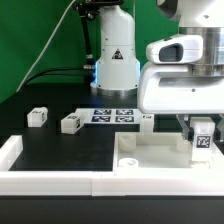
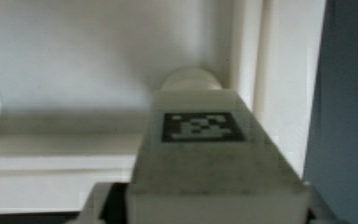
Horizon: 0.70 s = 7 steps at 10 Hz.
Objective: Assemble one leg
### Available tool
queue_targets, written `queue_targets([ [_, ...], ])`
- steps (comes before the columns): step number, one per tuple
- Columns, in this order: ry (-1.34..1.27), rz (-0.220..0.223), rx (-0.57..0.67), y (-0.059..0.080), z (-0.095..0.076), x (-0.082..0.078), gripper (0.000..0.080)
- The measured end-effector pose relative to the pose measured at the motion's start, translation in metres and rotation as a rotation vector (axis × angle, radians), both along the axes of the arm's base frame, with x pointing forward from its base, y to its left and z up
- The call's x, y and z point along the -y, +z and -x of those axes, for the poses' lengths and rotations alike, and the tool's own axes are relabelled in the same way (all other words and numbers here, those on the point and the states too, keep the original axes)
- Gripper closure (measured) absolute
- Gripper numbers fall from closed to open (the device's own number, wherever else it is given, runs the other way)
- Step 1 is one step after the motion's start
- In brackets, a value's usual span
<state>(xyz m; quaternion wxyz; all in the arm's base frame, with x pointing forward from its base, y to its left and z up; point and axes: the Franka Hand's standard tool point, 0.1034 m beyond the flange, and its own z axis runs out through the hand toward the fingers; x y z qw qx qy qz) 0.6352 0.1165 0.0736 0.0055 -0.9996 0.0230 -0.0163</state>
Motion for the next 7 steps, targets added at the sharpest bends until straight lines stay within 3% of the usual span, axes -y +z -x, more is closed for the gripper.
queue_targets([
  [2,-0.113,-0.002,-0.001,-0.0005,-0.0003,0.0008,0.0509],
  [7,-0.724,-0.019,-0.011,-0.0016,0.0004,0.0025,0.0509],
])
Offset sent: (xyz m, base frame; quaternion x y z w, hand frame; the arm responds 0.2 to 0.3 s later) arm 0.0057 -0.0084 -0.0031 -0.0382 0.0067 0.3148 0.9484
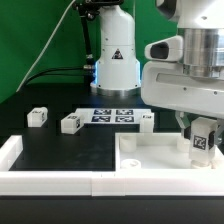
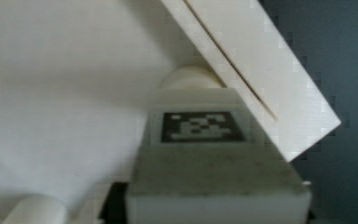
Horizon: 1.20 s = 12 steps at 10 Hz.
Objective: Assemble one leg
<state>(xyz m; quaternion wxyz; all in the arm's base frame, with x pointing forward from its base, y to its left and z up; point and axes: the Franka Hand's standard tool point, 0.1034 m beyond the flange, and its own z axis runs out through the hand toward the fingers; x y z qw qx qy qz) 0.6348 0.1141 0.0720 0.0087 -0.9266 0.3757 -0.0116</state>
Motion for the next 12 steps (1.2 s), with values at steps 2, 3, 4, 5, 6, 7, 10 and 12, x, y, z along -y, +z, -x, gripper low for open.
queue_targets([
  [2,-0.248,-0.005,-0.010,-0.0004,0.0014,0.0016,0.0508],
  [3,-0.355,-0.007,-0.014,-0.0006,0.0020,0.0025,0.0508],
  [4,-0.421,-0.014,-0.018,-0.0010,0.0023,0.0035,0.0508],
  [5,-0.428,-0.016,-0.018,-0.0010,0.0023,0.0036,0.0508],
  [6,-0.478,-0.017,-0.021,-0.0011,0.0026,0.0037,0.0508],
  [7,-0.456,-0.017,-0.021,-0.0014,0.0028,0.0035,0.0508],
  [10,-0.362,-0.015,-0.020,-0.0013,0.0032,0.0005,0.0210],
  [12,-0.099,-0.013,-0.008,0.0002,0.0018,-0.0035,0.0153],
])
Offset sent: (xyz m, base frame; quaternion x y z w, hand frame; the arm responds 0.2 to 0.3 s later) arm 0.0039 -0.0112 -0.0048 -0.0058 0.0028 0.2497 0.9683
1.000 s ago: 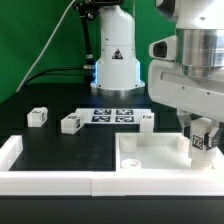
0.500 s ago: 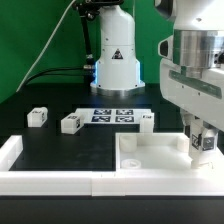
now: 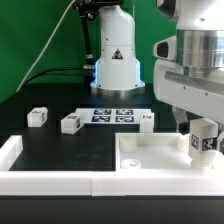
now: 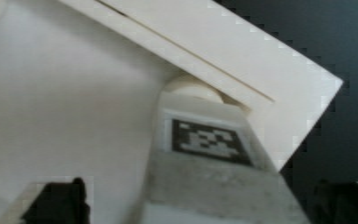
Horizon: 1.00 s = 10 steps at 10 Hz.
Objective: Assemble one leg
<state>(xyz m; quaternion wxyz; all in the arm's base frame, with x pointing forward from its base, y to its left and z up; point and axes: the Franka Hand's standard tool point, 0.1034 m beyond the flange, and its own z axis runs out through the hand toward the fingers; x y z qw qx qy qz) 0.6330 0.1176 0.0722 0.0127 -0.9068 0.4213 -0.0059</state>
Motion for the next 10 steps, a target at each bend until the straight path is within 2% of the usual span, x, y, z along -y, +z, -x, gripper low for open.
queue_targets([
  [5,0.626,0.012,0.019,0.0039,-0.0011,-0.0037,0.0151],
  [9,0.979,0.038,0.005,0.0031,0.0004,-0.0002,0.0151],
  [10,0.970,0.037,0.004,0.0026,0.0006,-0.0003,0.0277],
])
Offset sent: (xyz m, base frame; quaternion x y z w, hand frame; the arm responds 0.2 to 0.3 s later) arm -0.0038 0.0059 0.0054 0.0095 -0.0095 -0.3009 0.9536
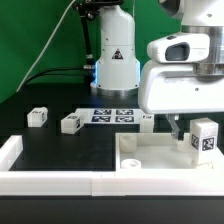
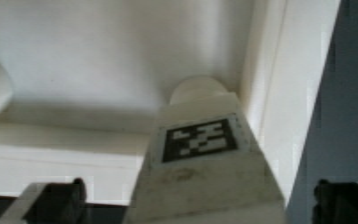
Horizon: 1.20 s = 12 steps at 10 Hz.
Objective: Assemble one leg
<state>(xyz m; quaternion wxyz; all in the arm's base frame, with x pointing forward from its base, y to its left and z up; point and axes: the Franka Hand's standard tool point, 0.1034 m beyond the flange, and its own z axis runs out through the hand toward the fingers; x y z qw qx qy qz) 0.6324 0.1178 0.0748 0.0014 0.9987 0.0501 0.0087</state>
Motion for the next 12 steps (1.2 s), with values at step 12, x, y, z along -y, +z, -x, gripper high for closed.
queue_targets([
  [12,-1.035,-0.008,0.000,-0.0028,-0.0003,0.0018,0.0508],
])
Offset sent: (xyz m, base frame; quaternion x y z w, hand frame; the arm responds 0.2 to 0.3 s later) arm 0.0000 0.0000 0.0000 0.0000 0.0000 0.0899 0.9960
